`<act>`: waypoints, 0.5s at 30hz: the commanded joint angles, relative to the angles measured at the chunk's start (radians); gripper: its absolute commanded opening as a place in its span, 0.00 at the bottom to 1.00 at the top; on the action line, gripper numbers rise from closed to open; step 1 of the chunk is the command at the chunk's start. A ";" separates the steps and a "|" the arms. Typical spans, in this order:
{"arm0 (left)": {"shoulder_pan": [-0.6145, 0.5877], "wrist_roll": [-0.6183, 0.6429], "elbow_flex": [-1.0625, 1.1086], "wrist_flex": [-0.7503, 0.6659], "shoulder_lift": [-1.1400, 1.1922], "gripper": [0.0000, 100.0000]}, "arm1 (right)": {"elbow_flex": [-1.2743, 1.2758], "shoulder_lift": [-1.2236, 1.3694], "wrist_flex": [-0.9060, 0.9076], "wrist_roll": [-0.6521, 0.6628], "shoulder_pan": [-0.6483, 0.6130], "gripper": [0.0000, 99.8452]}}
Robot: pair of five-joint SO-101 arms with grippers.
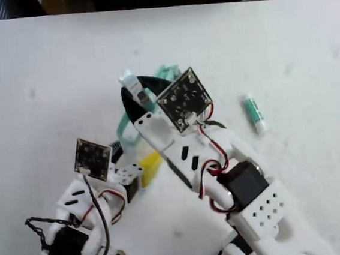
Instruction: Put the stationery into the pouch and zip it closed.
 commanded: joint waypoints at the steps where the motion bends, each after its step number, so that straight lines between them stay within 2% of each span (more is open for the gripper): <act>1: 0.015 0.003 -0.014 -0.020 -0.010 0.28 | 0.009 0.001 -0.070 -0.006 -0.008 0.02; 15: 0.013 0.002 -0.014 -0.020 -0.010 0.28 | 0.178 -0.008 -0.090 -0.006 -0.008 0.02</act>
